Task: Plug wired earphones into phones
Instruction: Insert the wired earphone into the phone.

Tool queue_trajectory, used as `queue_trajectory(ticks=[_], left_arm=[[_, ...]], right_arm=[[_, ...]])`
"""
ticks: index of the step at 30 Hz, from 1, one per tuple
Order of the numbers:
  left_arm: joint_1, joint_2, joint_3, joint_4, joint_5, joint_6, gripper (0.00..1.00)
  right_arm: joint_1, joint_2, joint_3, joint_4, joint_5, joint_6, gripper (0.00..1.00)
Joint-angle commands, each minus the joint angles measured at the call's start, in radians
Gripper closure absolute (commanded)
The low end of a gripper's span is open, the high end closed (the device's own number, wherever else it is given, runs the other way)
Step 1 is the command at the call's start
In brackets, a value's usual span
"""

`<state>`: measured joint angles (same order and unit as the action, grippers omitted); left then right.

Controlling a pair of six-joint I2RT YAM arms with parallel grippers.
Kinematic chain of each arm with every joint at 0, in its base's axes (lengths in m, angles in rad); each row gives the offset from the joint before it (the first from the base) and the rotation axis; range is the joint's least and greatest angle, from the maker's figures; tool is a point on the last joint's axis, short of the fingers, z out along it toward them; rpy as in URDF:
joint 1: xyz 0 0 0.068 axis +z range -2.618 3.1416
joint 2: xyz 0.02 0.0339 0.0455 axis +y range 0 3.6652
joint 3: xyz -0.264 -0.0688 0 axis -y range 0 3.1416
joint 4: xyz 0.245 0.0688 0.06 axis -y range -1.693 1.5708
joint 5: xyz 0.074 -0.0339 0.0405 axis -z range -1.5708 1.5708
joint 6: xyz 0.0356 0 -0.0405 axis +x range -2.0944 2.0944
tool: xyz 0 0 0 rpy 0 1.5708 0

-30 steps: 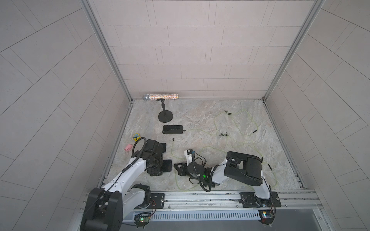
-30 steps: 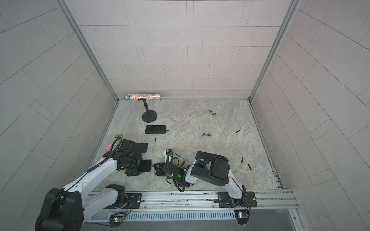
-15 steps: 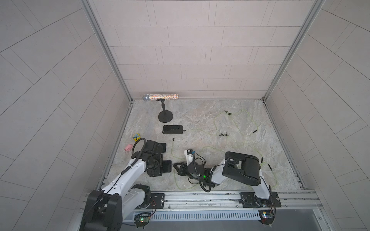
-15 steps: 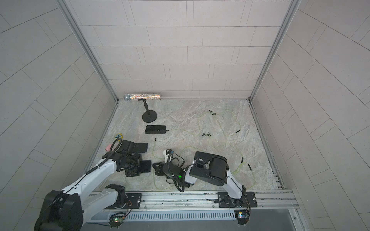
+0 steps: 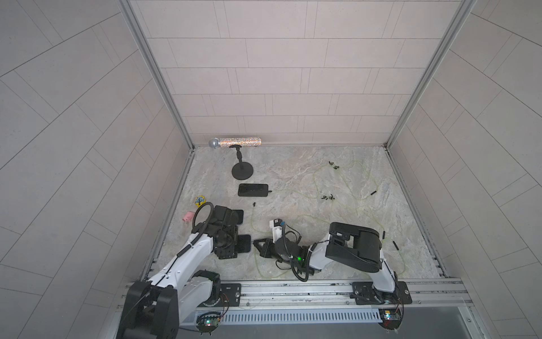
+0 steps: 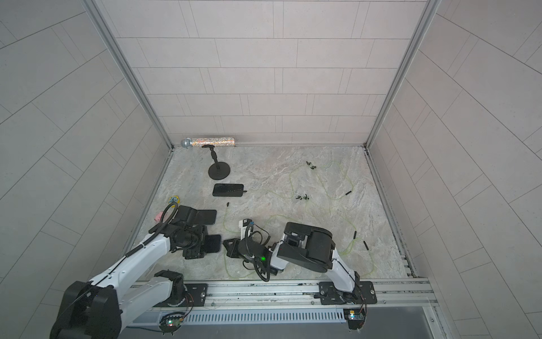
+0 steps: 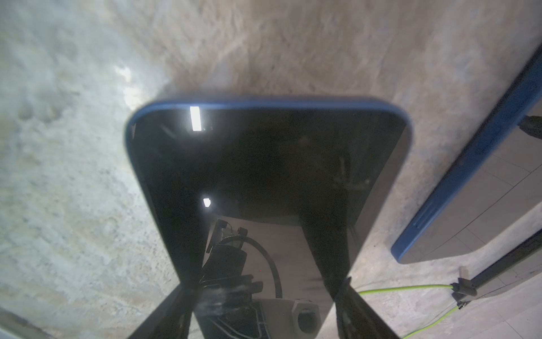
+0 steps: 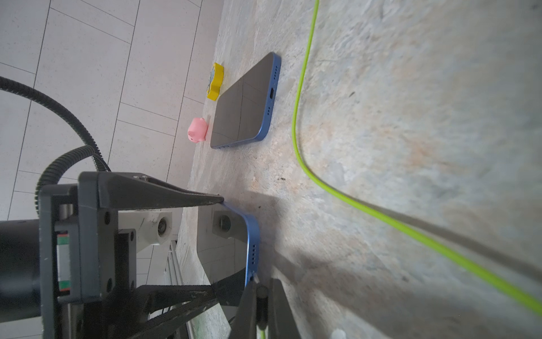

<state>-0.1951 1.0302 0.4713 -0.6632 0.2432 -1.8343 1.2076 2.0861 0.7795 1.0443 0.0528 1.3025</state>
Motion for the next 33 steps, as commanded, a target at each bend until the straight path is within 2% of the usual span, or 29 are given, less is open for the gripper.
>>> queue_trajectory(ticks=[1,23,33], left_arm=[[-0.005,-0.015,-0.01,-0.01,0.009,-0.009,0.26],[-0.005,-0.032,-0.026,0.034,0.025,-0.035,0.28],[-0.006,-0.046,-0.025,0.05,0.035,-0.031,0.29]], right_arm=[[0.0,0.023,0.01,0.002,-0.016,0.009,1.0],[0.0,0.034,0.04,-0.05,-0.059,0.007,1.0],[-0.001,0.033,0.035,0.006,-0.089,0.007,1.0]])
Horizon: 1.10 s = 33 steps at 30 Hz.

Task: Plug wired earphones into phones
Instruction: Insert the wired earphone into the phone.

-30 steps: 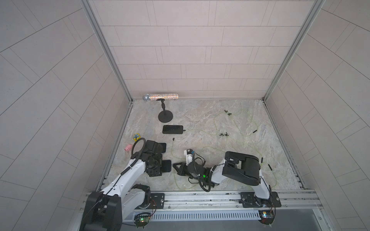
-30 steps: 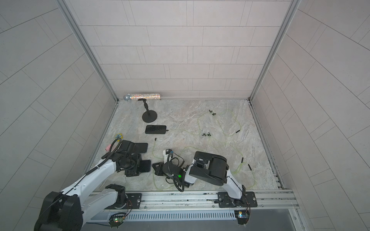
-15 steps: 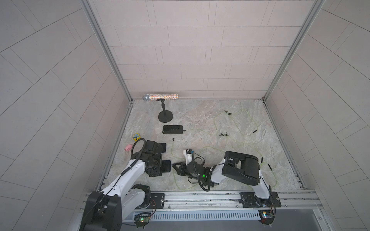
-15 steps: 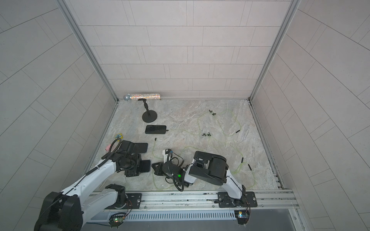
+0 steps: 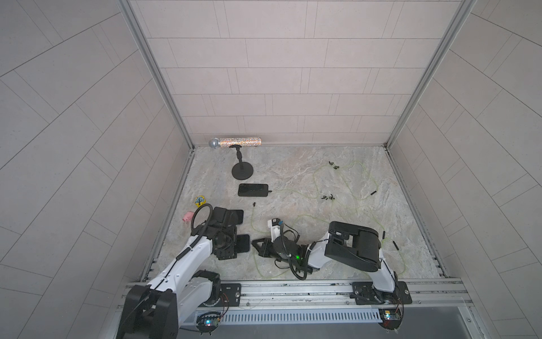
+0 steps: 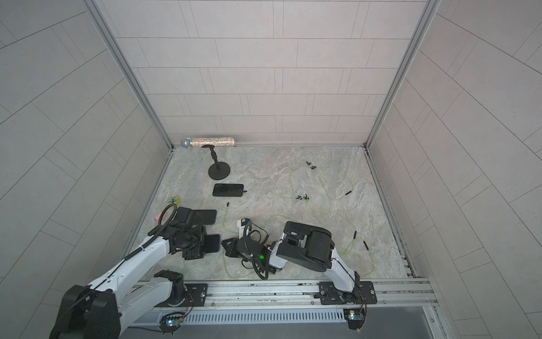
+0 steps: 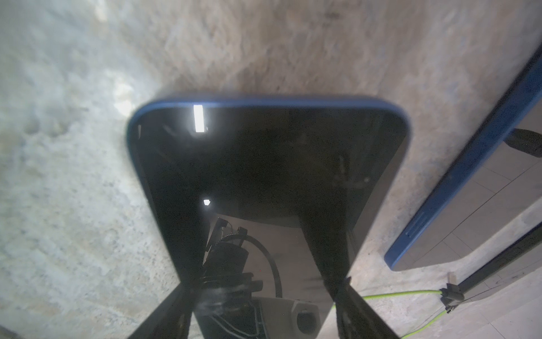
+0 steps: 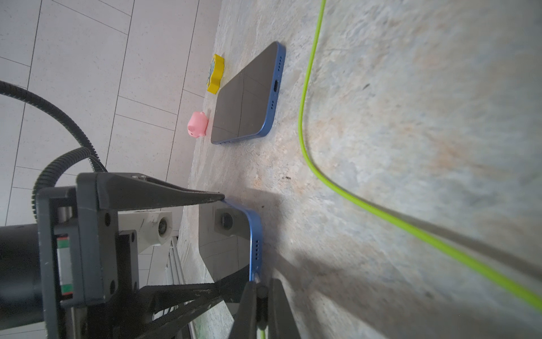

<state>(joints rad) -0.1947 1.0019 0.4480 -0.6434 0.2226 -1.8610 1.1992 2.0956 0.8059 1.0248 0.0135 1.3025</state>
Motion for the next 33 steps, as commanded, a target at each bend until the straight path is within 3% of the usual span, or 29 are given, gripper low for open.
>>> queue_trajectory(ticks=[1,33], left_arm=[[-0.007,-0.018,-0.002,0.031,0.058,-0.002,0.29],[-0.006,-0.146,0.017,0.016,0.139,0.061,0.33]], right_arm=[[0.007,0.023,0.009,0.028,-0.054,0.005,1.0],[-0.022,0.022,-0.042,0.273,-0.181,-0.061,1.0]])
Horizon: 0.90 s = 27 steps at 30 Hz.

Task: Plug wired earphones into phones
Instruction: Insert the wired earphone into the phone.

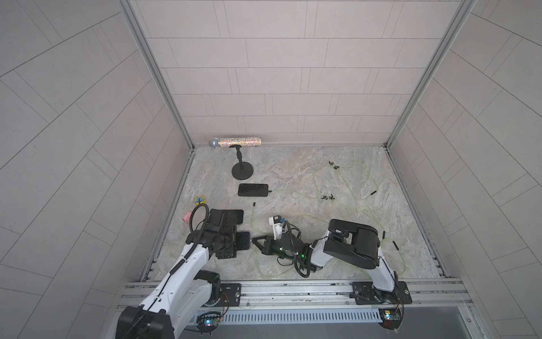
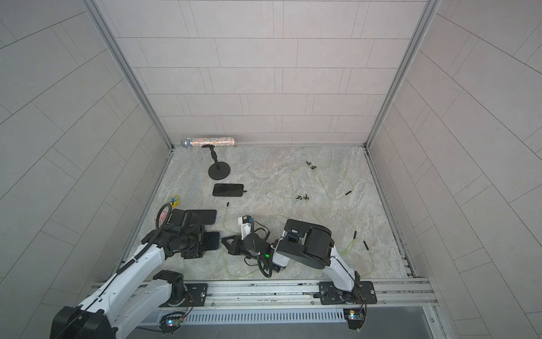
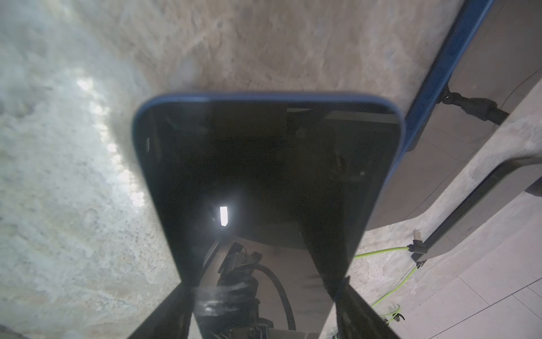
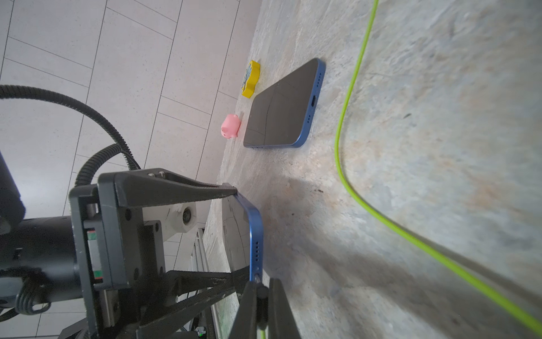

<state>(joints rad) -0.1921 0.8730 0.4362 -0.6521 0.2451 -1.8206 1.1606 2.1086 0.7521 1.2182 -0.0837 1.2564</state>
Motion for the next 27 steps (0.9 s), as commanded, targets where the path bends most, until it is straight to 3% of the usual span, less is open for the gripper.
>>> queue_trajectory(ticks=[1,17,27], left_arm=[[-0.008,-0.02,0.034,0.016,0.117,0.028,0.33],[-0.009,-0.067,0.033,0.008,0.143,0.036,0.34],[-0.014,-0.09,0.023,0.006,0.159,0.01,0.34]], right_arm=[[0.016,0.003,0.01,0.061,-0.083,-0.018,1.0],[0.013,-0.025,0.045,0.045,-0.095,-0.026,1.0],[0.014,-0.025,0.09,-0.102,-0.078,-0.029,1.0]])
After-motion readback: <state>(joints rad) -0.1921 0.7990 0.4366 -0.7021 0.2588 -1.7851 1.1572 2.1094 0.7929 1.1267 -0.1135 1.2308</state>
